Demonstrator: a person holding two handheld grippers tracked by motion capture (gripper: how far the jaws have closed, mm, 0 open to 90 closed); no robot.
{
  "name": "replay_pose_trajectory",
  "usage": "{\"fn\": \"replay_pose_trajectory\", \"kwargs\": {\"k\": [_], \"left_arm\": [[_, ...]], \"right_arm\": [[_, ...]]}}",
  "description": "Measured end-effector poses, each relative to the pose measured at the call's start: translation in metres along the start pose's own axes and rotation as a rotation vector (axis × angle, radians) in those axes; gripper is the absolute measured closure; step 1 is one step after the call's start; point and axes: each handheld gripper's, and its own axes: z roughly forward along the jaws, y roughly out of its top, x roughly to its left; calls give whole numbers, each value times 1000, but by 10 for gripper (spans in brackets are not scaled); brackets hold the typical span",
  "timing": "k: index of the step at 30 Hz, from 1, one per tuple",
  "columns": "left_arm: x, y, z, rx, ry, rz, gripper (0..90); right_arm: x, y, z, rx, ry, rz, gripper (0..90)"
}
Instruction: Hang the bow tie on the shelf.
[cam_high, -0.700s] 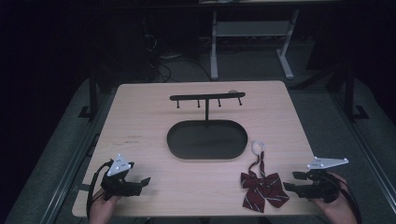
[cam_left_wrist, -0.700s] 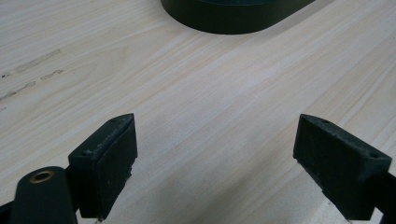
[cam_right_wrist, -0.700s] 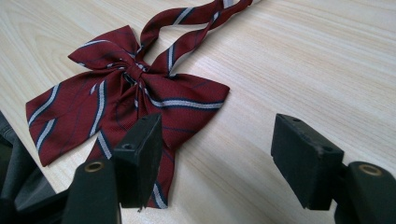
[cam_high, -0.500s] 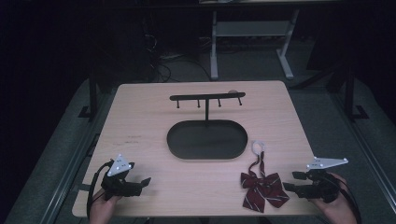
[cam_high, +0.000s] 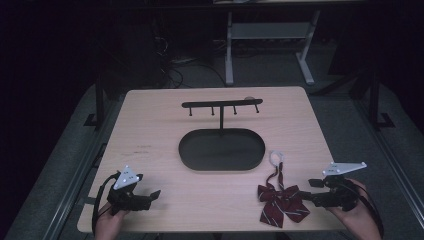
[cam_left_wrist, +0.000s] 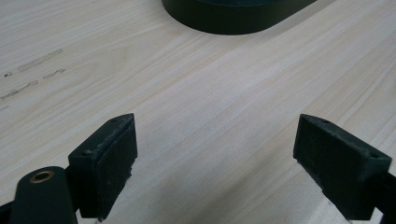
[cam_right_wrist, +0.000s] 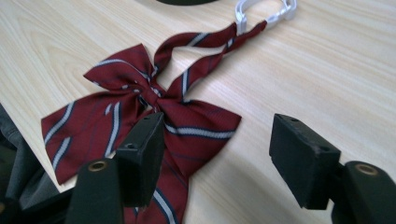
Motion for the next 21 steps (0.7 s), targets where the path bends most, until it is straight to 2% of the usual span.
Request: {"fn": "replay_pose_trajectory", "kwargs": {"k": [4, 9, 12, 14, 20, 21], "left_arm": [[1, 0, -1, 7, 0, 13, 135], [0, 0, -1, -5, 0, -4, 135], [1, 0, -2, -4, 3, 5, 135], [1, 0, -3, 1, 0, 16, 135], [1, 0, -3, -4, 0, 11, 135], [1, 0, -3, -8, 0, 8, 135]], "right_arm": [[2, 8, 1, 18, -5, -8, 362], [4, 20, 0, 30, -7, -13, 381], [4, 29, 1, 33, -8, -23, 388], [4, 36, 3, 48, -6, -26, 393], [4, 51, 8, 66, -4, -25, 406], [3, 56, 11, 67, 8, -23, 416]]}}
